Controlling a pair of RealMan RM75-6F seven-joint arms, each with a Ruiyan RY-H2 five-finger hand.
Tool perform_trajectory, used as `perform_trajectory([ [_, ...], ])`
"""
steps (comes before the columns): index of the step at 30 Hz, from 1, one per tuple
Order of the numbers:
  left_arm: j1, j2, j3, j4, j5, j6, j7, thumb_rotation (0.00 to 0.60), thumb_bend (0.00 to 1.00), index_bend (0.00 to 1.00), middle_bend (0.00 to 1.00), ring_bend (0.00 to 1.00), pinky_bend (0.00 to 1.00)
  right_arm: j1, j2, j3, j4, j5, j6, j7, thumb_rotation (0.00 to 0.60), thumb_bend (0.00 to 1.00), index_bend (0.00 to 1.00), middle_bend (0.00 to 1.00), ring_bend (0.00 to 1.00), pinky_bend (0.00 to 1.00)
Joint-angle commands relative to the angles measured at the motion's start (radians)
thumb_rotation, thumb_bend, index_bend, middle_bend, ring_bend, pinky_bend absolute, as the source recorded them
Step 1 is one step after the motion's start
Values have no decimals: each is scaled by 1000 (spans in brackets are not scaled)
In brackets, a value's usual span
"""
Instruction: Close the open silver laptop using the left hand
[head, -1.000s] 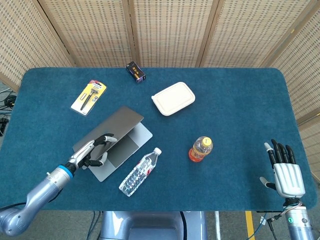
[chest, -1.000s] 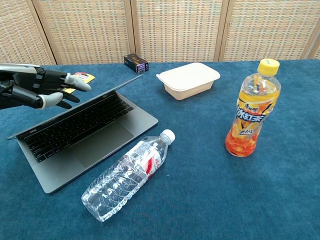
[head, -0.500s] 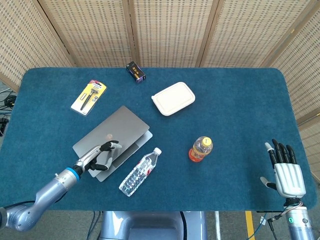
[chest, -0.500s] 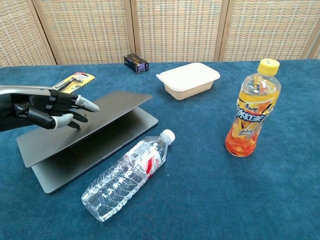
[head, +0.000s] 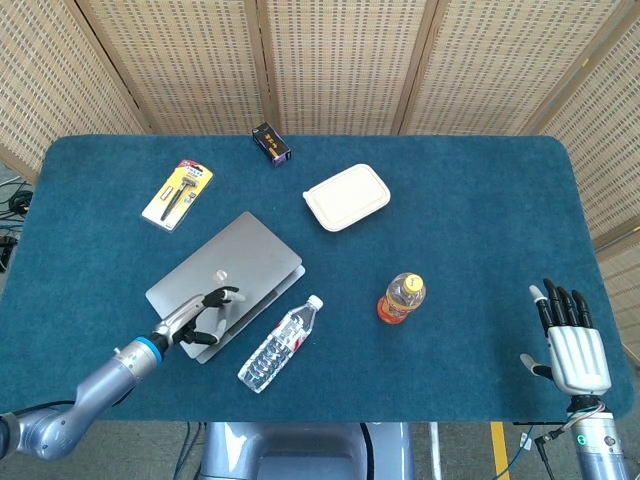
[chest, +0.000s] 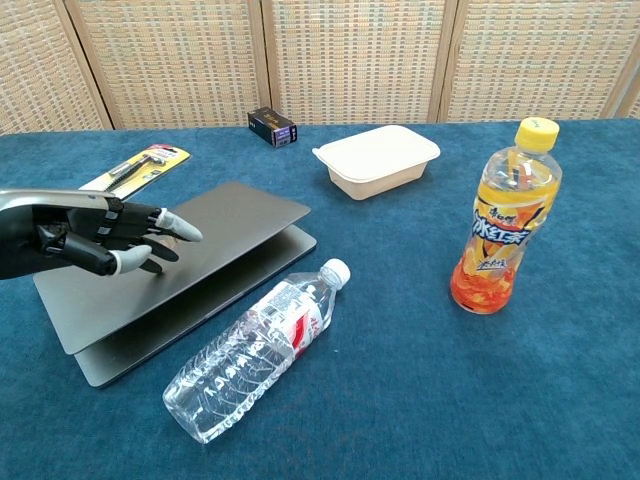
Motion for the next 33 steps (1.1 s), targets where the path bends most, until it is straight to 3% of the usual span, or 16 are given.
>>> perform_trajectory([
  [1,-3,-12,6,10,-3,-7,2,600,642,210,89,126,95,0,0,0,1,3,-3,1,600,53,0,0,0,0],
  [33,-8,-52,14,47,-5,-39,-4,600,646,210,89,124,96,3,-1,-1,3,12,-14,-5,600,53,0,0,0,0],
])
